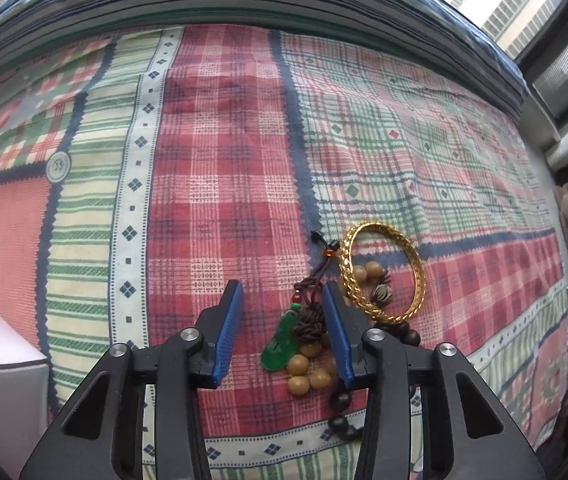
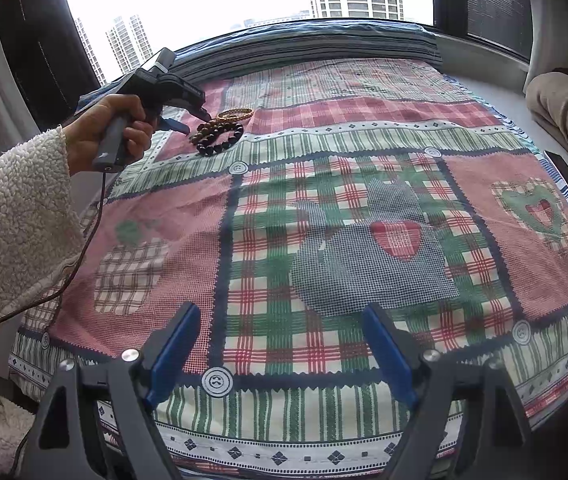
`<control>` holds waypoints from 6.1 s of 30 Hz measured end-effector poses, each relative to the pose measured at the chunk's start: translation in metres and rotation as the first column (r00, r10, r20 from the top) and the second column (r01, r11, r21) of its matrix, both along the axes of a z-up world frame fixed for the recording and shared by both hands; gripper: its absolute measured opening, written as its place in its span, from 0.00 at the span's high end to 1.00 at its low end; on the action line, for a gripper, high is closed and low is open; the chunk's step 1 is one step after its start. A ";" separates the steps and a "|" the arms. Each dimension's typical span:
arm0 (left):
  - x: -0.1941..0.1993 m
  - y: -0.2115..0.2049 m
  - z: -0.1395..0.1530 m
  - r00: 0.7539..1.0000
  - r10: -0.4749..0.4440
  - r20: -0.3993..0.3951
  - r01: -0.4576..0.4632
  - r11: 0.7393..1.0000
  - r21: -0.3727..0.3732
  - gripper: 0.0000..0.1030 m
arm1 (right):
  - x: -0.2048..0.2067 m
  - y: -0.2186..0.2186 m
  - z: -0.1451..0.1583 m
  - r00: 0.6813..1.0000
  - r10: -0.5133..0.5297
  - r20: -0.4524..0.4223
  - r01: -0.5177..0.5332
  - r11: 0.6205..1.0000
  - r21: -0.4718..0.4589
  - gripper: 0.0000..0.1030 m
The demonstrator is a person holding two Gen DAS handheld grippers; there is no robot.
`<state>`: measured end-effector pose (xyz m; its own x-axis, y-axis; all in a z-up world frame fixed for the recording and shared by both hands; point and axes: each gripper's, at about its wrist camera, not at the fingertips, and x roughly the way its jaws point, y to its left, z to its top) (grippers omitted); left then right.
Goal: Organize jewelry
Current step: 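Grasp the green pendant cord with the left gripper and lift, then reach the right gripper to the gold bangle and dark bead bracelet while the left gripper holds the pendant, then grasp the wooden bead bracelet with the right gripper while the left gripper holds the pendant, then carry the pendant in the left gripper while the right gripper carries the wooden bracelet into the box, then open both grippers to drop the pendant and wooden bracelet in the box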
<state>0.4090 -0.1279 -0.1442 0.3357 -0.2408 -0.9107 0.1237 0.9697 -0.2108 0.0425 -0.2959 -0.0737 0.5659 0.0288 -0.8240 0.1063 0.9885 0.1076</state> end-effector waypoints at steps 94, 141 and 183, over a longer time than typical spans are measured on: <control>-0.337 0.168 0.132 0.980 0.042 0.195 0.011 0.965 -0.262 0.98 | 0.168 0.117 0.078 0.923 0.378 0.070 -0.383 0.890 0.247 0.89; -0.389 0.294 0.216 0.904 0.270 0.331 -0.159 0.932 -0.327 0.98 | 0.073 0.208 0.168 0.784 0.560 0.268 -0.602 0.792 0.107 0.89; -0.368 0.247 0.157 0.875 0.251 0.414 -0.247 0.967 -0.063 0.05 | 0.071 0.231 0.089 0.906 0.405 0.125 -0.397 0.914 -0.084 0.29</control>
